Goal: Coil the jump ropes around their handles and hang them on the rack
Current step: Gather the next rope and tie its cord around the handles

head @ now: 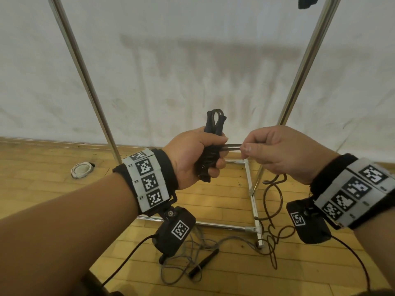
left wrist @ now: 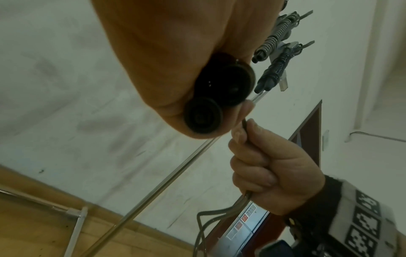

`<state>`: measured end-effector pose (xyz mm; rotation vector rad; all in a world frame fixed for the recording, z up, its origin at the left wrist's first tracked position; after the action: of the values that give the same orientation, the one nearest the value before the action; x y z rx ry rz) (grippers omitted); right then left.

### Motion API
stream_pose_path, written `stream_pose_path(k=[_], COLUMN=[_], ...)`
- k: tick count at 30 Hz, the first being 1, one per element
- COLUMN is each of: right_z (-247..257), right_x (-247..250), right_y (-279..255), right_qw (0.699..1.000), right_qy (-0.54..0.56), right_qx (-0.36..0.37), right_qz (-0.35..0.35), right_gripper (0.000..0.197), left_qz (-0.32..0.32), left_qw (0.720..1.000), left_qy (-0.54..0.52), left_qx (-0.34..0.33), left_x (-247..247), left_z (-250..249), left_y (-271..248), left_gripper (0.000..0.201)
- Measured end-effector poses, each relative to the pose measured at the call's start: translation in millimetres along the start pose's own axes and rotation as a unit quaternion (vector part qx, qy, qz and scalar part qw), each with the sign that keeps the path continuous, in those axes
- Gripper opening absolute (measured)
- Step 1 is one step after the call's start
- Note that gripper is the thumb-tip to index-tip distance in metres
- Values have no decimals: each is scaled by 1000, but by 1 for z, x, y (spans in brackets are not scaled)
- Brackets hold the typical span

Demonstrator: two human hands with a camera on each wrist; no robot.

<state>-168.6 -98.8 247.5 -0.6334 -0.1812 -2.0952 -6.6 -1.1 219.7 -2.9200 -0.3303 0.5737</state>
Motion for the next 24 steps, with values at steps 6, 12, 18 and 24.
stream_pose_path(k=[6,12,18,24], right_z=[-7,-28,-22,-16], right_x=[-14,-9,-23,-27], right_y=[3,9,21,22], right_qw=[998,987,957,938], right_qy=[28,-85,-269,-331], right_qx=[-28,-87,-58,-43], right_qz=[54,108,96,94], right_gripper=[36,23,12,7], left_qz=[18,124,154,149], left_qw=[1000,955,689,622], left_qy=[-18,270,708,769], left_qx=[7,-4,9,17], left_x=[2,1,-20,-20], left_z=[-1,0,34,35], left_y=[0,-12,-25,-21], left_gripper=[20,25,79,63])
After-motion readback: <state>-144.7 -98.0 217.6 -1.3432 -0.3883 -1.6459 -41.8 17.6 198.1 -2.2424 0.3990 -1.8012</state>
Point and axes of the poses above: each hand's wrist, its own y-axis towards the middle knuckle, its own x-axis out of the back of the hand, z = x × y, the point moved 4 cm from there along y, towards the middle knuckle, and after that the axes turned 6 degrees about -x, right-handed, at the moved point
